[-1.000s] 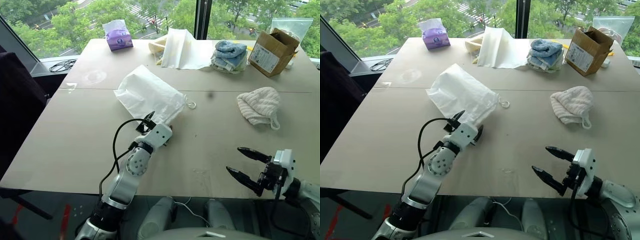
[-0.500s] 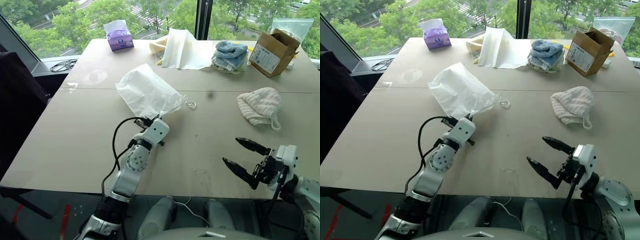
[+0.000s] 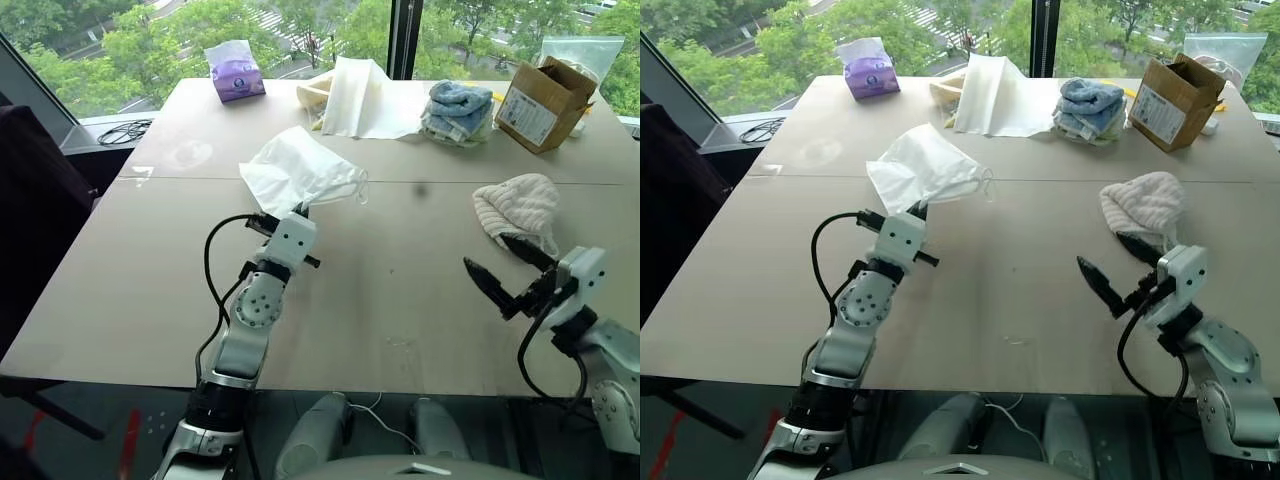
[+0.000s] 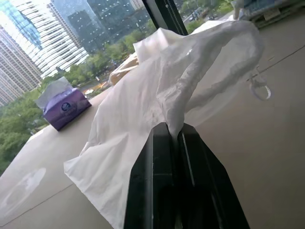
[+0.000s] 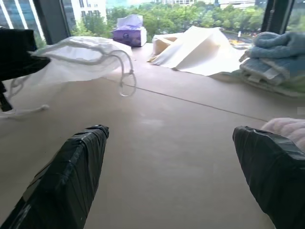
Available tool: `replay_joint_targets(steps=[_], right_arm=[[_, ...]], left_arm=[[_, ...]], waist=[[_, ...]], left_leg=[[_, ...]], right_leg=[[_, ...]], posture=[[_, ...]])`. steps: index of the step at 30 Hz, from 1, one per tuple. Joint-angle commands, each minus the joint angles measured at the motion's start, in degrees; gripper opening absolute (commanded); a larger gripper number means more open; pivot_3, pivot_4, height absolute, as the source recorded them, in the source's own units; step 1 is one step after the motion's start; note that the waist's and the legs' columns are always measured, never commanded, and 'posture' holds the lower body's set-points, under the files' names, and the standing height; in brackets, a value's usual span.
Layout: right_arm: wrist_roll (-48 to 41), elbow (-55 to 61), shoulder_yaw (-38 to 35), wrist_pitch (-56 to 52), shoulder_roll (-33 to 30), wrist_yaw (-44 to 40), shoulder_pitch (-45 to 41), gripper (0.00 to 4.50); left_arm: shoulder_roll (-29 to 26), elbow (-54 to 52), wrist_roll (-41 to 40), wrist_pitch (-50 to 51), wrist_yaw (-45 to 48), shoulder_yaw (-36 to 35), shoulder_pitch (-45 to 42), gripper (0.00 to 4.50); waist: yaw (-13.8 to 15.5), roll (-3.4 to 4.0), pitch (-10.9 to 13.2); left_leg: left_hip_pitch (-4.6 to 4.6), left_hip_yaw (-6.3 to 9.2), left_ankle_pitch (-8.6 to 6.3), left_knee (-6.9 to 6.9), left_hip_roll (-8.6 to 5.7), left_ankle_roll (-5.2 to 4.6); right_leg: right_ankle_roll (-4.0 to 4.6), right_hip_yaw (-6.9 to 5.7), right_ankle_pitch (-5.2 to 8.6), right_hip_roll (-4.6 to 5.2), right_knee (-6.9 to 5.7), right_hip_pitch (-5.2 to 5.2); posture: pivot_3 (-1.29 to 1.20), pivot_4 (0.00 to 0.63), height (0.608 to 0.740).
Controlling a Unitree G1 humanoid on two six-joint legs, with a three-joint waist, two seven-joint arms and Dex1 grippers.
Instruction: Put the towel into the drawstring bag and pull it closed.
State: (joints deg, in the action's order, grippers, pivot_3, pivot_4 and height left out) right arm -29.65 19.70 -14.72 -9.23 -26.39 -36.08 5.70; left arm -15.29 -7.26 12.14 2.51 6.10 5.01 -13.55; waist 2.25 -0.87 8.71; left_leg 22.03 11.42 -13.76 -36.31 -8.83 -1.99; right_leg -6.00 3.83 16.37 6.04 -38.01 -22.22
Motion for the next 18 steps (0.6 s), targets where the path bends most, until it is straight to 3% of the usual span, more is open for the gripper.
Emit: replay_joint_targets(steps=[1, 6, 9, 14, 18], right_arm=[[2.11, -1.43, -1.87, -0.21, 0.04, 4.05, -2.38, 4.5], [3.83, -3.62, -0.79, 0.84, 0.31, 5.59, -4.64, 4.5], [1.05, -1.18, 0.45, 1.26, 1.32, 2.63, -3.61, 4.5], [-0.58, 2.92, 2.43, 1.34, 0.46, -2.58, 0.08, 4.5], [0.26, 4.73, 3.88, 1.12, -0.08, -3.69, 1.64, 4.5]], left_arm=[[-0.04, -2.64, -5.17, 1.7, 2.69, -3.43, -3.5, 0.08], [-1.78, -2.19, -9.46, 4.6, 8.75, -4.07, -6.23, 0.08], [-4.65, -1.43, -8.06, 2.58, 12.52, -1.84, -4.57, 0.88], [-5.52, 0.49, -4.71, 0.24, 10.8, -0.72, -2.84, 3.0], [-5.49, 2.18, -3.1, -3.09, 11.14, 1.3, -2.45, 3.0]], waist=[[-0.06, 0.0, 0.0], [-0.38, 0.01, 0.0], [-1.24, 0.01, 0.0], [-1.61, 0.03, -0.01], [-1.51, 0.03, -0.01]], left_leg=[[0.01, -0.01, 0.0, 0.0, 0.0, 0.0], [0.06, -0.05, 0.0, -0.01, -0.01, 0.0], [0.05, -0.03, 0.0, -0.01, 0.0, 0.0], [0.04, -0.03, -0.01, 0.0, -0.01, -0.01], [0.02, -0.03, 0.0, -0.01, -0.01, 0.0]], right_leg=[[0.0, 0.0, 0.0, 0.01, 0.0, 0.0], [0.0, 0.03, -0.01, 0.01, 0.0, -0.02], [0.01, 0.02, -0.01, 0.0, -0.02, -0.03], [0.01, 0.03, -0.01, 0.01, 0.0, -0.02], [0.02, 0.03, -0.02, 0.01, -0.04, -0.01]], posture=[[0.0, 0.15, 0.74], [0.0, 0.15, 0.74], [0.0, 0.15, 0.74], [0.0, 0.15, 0.74], [0.0, 0.15, 0.74]])
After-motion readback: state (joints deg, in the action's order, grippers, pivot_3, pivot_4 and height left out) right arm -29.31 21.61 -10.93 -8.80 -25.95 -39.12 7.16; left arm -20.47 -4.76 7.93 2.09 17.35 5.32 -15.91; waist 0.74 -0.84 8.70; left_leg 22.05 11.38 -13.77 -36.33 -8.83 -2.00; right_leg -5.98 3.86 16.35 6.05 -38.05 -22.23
